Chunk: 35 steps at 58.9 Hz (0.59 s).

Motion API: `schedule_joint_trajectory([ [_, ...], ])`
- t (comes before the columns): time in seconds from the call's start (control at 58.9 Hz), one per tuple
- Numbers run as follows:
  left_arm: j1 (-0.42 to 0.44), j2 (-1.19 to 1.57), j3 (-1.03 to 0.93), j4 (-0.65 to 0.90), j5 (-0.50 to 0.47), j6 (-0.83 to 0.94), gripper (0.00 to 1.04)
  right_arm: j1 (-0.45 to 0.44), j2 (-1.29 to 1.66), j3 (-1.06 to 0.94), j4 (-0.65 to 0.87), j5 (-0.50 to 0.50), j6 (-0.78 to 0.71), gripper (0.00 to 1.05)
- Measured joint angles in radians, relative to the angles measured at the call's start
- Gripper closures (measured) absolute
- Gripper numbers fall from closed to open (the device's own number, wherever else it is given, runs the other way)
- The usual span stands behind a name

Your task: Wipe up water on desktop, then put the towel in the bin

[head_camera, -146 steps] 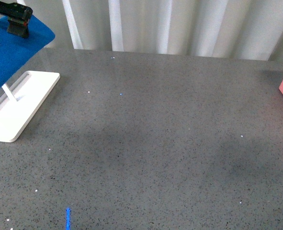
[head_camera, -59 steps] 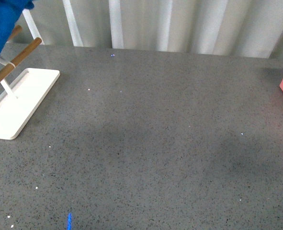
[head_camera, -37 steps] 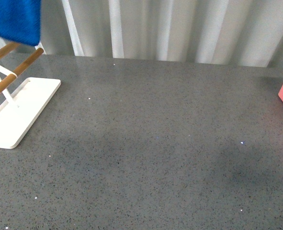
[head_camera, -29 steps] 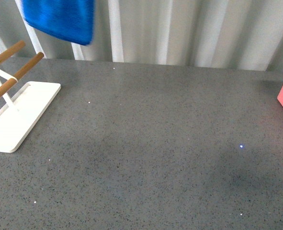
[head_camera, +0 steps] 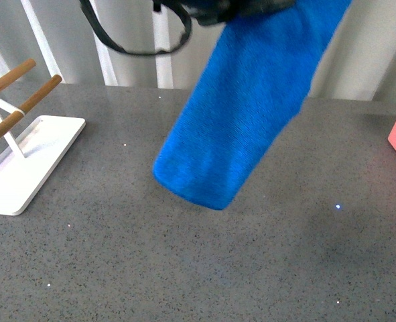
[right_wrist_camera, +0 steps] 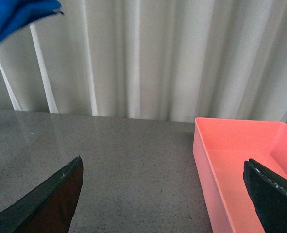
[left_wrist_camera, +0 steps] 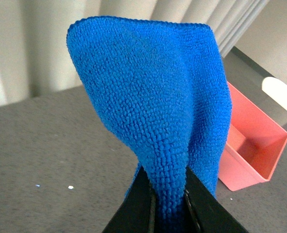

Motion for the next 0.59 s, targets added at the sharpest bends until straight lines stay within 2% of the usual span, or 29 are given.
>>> schedule_joint_trajectory([
  [0.255, -0.032, 0.091, -0.055, 0.252, 0.048, -0.177, 0.99, 0.000, 0.000, 0.000, 0.000, 0.000, 0.000, 0.07],
  [0.475, -0.033, 0.098, -0.059, 0.376, 0.065, -0.290, 0.99, 0.000, 0.000, 0.000, 0.000, -0.001, 0.001, 0.07],
  [0.509, -0.034, 0.099, -0.059, 0.381, 0.065, -0.297, 0.99, -0.013, 0.013, 0.009, -0.028, -0.050, 0.014, 0.07],
  [0.56, -0.034, 0.100, -0.062, 0.386, 0.061, -0.309, 0.99, -0.055, 0.083, 0.063, -0.158, -0.226, 0.082, 0.07],
  [0.594, -0.034, 0.102, -0.063, 0.386, 0.058, -0.314, 0.99, -0.061, 0.122, 0.087, -0.209, -0.294, 0.111, 0.07],
])
